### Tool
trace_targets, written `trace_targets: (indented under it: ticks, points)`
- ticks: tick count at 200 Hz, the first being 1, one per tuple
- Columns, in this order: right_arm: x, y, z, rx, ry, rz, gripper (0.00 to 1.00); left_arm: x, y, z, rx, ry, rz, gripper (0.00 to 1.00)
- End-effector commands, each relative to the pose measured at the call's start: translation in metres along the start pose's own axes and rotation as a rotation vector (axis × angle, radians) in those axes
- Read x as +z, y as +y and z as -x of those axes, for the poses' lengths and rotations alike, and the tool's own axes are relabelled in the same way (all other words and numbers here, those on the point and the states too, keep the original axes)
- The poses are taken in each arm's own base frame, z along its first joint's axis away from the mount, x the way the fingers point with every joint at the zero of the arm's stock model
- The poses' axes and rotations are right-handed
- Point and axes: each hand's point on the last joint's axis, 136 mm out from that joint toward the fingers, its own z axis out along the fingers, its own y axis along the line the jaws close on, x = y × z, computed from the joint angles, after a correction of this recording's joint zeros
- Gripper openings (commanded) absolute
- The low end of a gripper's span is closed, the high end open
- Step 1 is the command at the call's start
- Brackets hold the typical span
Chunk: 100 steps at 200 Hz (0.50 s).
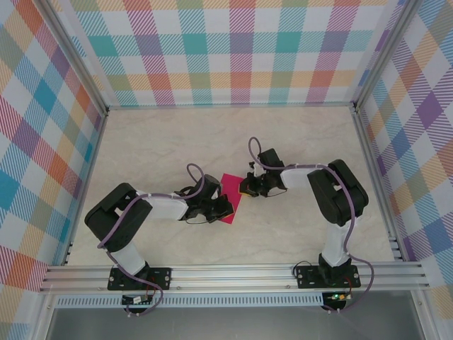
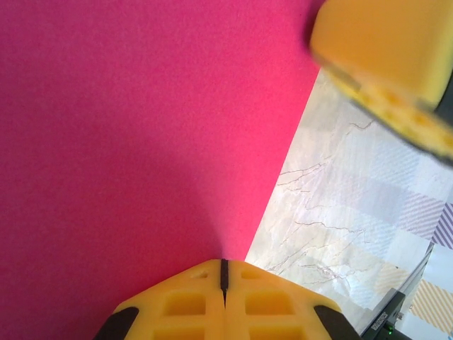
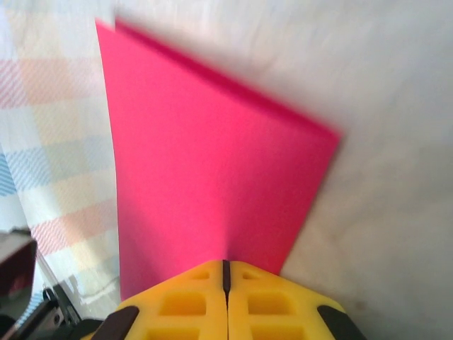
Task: Fold a paper plane with a square sheet of paper (pick it up from the middle)
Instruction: First fold in half a square sheet of paper at the center of the table.
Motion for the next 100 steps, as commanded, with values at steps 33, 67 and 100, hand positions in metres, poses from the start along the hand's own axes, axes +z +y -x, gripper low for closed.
trace_targets:
  ticks: [33, 67, 100]
  points:
    - [-0.002, -0.040, 0.044, 0.023, -0.102, -0.164, 0.05, 0.000, 0.046, -0.025, -0.029, 0.073, 0.179, 0.03]
    - [-0.010, -0.041, 0.058, 0.026, -0.141, -0.213, 0.05, 0.000, 0.047, -0.024, -0.028, 0.071, 0.182, 0.03]
    - [-0.028, -0.021, 0.077, -0.005, -0.212, -0.214, 0.06, 0.001, 0.048, -0.025, -0.024, 0.075, 0.187, 0.03]
